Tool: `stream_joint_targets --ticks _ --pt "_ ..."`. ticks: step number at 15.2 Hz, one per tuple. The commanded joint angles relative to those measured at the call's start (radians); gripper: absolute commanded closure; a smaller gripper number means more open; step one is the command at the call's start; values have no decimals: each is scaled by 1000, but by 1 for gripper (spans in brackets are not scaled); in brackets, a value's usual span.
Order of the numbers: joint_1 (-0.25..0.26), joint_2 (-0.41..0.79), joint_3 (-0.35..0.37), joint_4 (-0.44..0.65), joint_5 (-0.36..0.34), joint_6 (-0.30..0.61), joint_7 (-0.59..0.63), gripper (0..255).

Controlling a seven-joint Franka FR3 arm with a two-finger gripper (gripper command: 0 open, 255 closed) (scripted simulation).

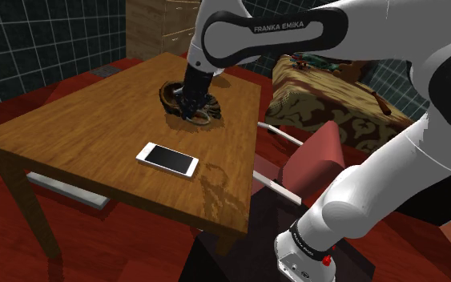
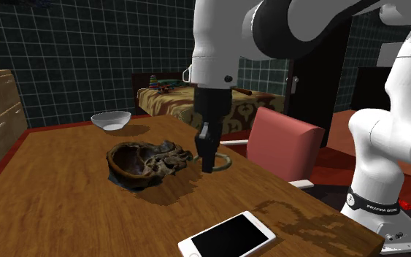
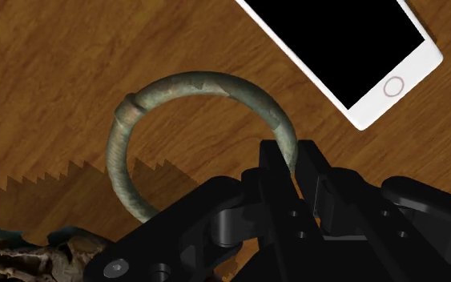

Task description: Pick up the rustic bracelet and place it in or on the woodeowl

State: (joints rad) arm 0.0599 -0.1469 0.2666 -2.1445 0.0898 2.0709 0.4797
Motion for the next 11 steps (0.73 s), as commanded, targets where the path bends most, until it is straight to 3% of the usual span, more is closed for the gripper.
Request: stream_joint_targets --ticks 1,11 --pt "-1 -6 -2 19 1 -25 -1 255" --pt "-12 -2 -16 147 -6 -150 -13 255"
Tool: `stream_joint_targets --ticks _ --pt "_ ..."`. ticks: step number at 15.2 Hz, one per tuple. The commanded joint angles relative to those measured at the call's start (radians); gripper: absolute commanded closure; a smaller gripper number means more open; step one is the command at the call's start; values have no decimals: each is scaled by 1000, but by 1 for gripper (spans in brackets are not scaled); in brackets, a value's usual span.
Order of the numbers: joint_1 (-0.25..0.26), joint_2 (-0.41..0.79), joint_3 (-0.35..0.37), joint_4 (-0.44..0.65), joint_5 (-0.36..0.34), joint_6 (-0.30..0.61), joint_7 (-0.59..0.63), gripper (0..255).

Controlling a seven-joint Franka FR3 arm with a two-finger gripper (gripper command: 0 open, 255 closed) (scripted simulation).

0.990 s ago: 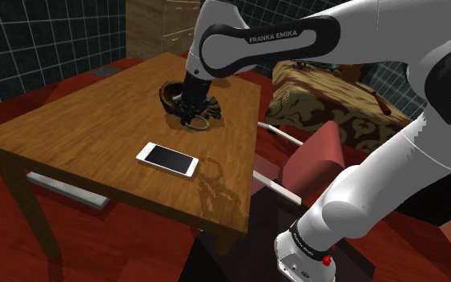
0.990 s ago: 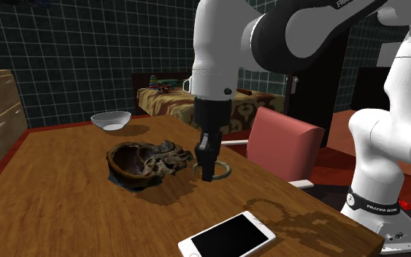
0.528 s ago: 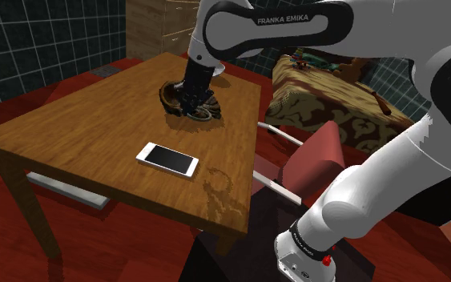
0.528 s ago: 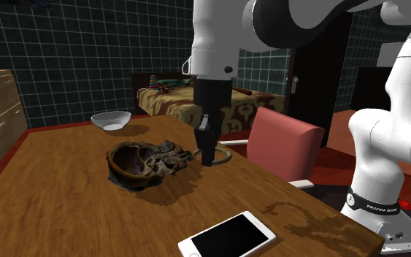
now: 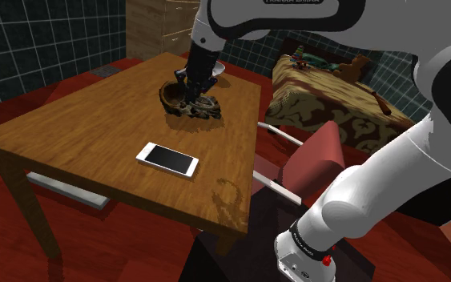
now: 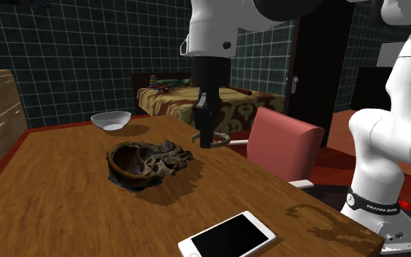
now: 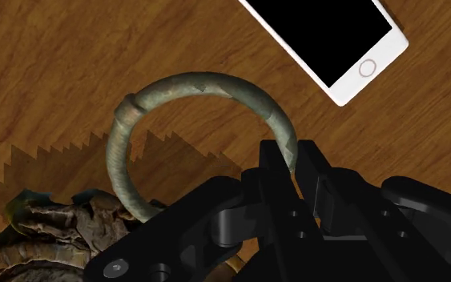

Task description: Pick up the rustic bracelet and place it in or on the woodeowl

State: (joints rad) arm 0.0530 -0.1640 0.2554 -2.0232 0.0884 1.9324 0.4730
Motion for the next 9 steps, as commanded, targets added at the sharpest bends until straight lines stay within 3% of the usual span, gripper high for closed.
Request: stream_joint_targets --ticks 1,9 --pt "-13 40 -14 53 -11 -17 -21 255" --pt "-73 261 -74 329 -53 -81 -127 255"
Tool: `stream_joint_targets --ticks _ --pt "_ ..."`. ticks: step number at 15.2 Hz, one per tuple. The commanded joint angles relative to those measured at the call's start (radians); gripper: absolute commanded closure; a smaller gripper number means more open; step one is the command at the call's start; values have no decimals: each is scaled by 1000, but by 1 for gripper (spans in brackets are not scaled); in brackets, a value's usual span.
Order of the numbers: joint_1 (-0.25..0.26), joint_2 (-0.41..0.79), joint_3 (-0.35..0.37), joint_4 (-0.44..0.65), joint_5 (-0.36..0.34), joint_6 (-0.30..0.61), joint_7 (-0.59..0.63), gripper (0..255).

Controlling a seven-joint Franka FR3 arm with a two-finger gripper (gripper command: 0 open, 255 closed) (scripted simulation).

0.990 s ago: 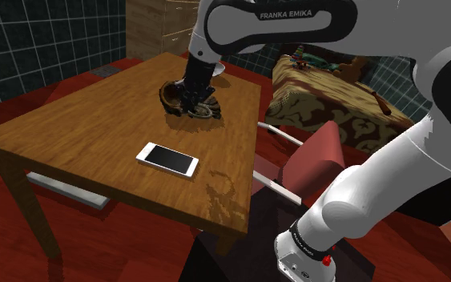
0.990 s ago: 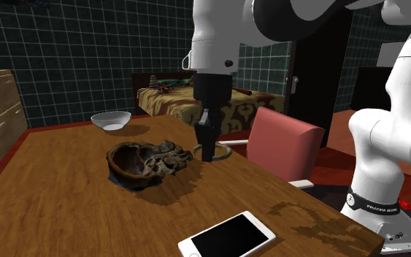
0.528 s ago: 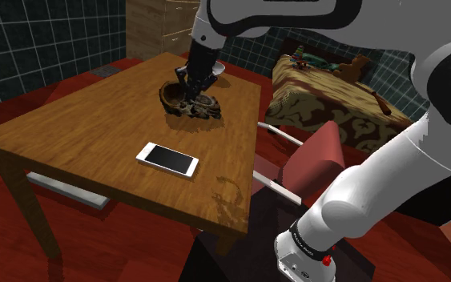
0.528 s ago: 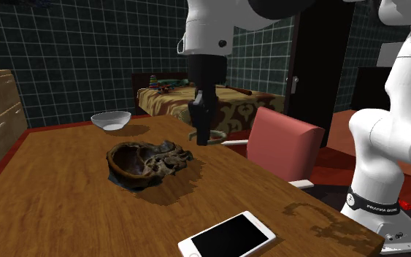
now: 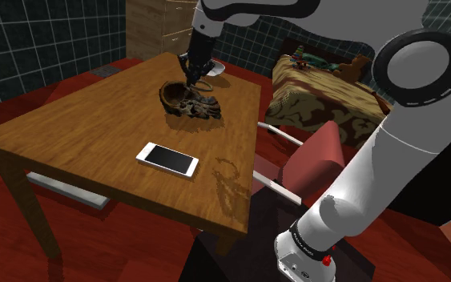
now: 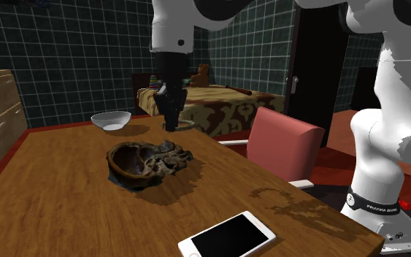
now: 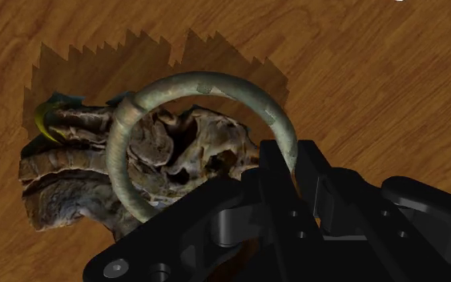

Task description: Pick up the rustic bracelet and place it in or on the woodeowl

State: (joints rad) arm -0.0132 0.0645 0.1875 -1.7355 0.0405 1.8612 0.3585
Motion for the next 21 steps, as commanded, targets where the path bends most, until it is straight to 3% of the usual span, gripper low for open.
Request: stream_joint_targets --ticks 1,8,21 --pt "-13 64 -13 83 -10 -22 -24 255" --pt "-50 294 -46 416 -33 -130 -96 255" --pt "-54 289 -48 234 -31 47 -103 255"
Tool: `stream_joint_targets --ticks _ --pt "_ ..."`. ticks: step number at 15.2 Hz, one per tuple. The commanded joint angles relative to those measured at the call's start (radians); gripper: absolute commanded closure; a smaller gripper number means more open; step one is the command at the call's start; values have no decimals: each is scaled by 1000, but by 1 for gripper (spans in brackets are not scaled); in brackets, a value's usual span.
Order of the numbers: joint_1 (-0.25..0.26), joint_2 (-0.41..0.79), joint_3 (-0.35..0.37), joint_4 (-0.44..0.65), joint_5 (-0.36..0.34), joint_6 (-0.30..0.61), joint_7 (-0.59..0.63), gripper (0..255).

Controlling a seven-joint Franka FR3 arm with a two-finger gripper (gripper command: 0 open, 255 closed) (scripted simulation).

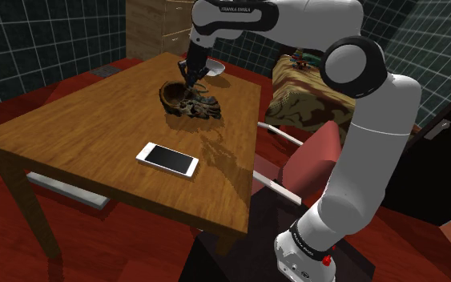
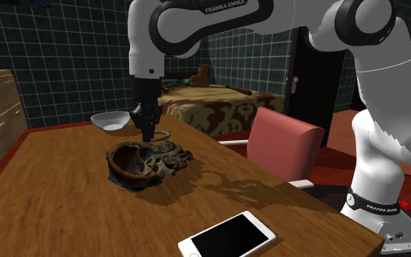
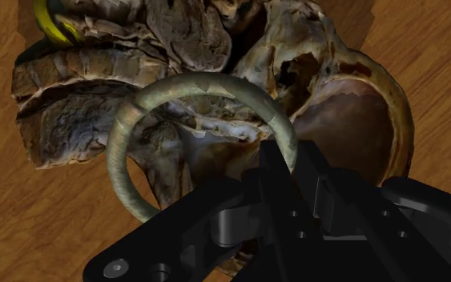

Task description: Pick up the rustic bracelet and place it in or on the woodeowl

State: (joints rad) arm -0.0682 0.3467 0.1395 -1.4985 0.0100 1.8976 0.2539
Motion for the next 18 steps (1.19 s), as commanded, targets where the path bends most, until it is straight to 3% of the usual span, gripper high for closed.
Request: stream_joint_targets --ticks 1,10,11,16,18 --pt "1 8 0 -15 -1 23 1 255" --pt "1 11 0 -33 -1 45 0 255" --pt "1 11 0 -33 -1 45 0 0" --pt "1 11 0 -33 -1 45 0 0" --pt "-1 -1 0 16 0 -17 -1 0"
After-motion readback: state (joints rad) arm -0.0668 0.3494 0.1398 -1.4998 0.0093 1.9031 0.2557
